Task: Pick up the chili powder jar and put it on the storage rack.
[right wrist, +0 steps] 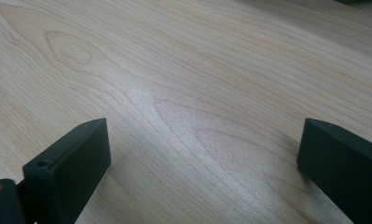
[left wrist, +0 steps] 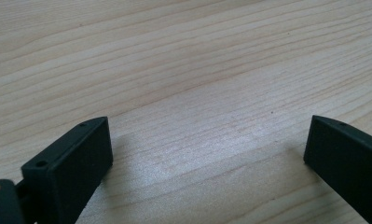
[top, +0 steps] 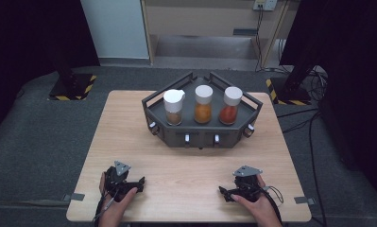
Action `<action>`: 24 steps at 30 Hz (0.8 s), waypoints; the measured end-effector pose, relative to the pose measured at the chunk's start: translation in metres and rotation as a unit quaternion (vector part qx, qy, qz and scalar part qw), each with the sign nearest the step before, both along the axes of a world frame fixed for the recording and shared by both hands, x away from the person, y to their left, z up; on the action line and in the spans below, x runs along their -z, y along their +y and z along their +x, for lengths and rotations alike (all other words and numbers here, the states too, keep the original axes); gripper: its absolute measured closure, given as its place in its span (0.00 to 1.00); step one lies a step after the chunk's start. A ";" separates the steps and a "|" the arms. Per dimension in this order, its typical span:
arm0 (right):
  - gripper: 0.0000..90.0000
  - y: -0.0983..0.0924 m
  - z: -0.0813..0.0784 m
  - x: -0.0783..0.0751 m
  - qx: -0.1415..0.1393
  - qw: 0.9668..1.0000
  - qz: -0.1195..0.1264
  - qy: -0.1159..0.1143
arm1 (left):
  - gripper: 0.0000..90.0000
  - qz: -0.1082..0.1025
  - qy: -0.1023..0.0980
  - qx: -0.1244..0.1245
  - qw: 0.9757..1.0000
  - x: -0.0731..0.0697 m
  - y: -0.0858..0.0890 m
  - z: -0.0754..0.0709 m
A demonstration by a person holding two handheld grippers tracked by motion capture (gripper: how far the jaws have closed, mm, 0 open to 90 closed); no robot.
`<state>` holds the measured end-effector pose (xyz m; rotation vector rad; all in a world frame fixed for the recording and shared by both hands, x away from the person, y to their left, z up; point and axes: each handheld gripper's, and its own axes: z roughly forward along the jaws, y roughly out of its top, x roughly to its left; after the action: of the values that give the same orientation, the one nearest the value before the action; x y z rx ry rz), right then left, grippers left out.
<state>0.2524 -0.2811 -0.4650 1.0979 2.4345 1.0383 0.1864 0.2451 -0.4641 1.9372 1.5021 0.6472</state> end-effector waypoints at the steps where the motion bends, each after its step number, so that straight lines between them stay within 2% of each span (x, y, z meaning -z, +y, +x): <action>1: 0.02 0.000 0.000 0.000 -0.001 1.000 -0.001 0.000 | 0.00 0.000 0.000 0.000 1.000 0.000 0.000 0.000; 9: 0.00 0.003 -0.008 0.006 0.001 1.000 -0.004 -0.019 | 0.00 0.000 0.000 0.000 1.000 0.000 0.000 0.000; 24: 0.00 0.002 -0.008 0.006 0.001 1.000 -0.003 -0.019 | 0.00 0.000 0.000 0.000 1.000 0.000 0.000 0.000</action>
<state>0.2444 -0.2787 -0.4714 1.0678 2.4044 1.0403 0.1864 0.2451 -0.4641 1.9375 1.5018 0.6475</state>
